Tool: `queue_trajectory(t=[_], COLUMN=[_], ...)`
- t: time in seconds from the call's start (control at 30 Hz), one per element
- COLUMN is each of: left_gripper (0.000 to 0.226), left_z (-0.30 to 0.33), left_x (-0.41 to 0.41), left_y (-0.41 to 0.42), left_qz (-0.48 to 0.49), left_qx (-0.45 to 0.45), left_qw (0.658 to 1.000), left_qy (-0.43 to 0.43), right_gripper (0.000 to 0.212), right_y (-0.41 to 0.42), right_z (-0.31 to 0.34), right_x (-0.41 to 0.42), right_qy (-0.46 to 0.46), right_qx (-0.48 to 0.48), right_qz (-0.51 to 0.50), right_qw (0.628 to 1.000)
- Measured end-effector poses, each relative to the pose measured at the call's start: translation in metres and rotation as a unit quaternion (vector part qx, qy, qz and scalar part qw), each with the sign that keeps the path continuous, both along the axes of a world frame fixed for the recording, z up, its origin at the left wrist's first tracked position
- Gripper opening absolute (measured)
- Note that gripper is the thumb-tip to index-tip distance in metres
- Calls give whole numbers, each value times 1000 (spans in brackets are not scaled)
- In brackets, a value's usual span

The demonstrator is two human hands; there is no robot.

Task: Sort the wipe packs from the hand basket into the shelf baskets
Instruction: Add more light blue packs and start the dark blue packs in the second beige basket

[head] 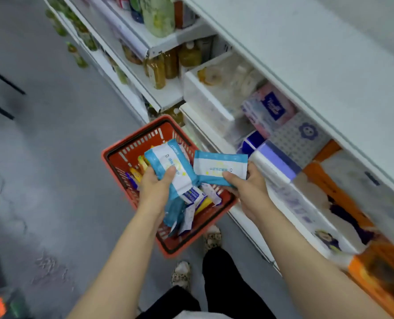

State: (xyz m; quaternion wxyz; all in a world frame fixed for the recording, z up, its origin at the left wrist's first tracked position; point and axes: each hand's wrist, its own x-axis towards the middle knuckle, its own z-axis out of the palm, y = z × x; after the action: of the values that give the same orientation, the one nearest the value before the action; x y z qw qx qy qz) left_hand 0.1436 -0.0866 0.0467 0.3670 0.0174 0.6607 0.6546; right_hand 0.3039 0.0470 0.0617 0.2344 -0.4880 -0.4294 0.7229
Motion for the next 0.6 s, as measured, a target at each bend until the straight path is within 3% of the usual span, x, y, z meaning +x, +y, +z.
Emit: queue_trajectory(t=[0.27,0.5,0.6], left_gripper=[19,16,16], left_z=[78,139,162], left_x=[92,248,327], left_y=[29,44,38], left_qz=[-192,-308,-357], left_qx=[93,175,202], left_qw=[977,935,912], left_qy=[15,-4,-2], right_gripper=[40,49,38], right_y=[-45,-88,-117], right_z=[97,157,176], right_x=[134,287,367], right_qy=[107,168,175], right_qx=[40,139,163], right_qz=[-242,-345,-399], right_qw=[963,913,885])
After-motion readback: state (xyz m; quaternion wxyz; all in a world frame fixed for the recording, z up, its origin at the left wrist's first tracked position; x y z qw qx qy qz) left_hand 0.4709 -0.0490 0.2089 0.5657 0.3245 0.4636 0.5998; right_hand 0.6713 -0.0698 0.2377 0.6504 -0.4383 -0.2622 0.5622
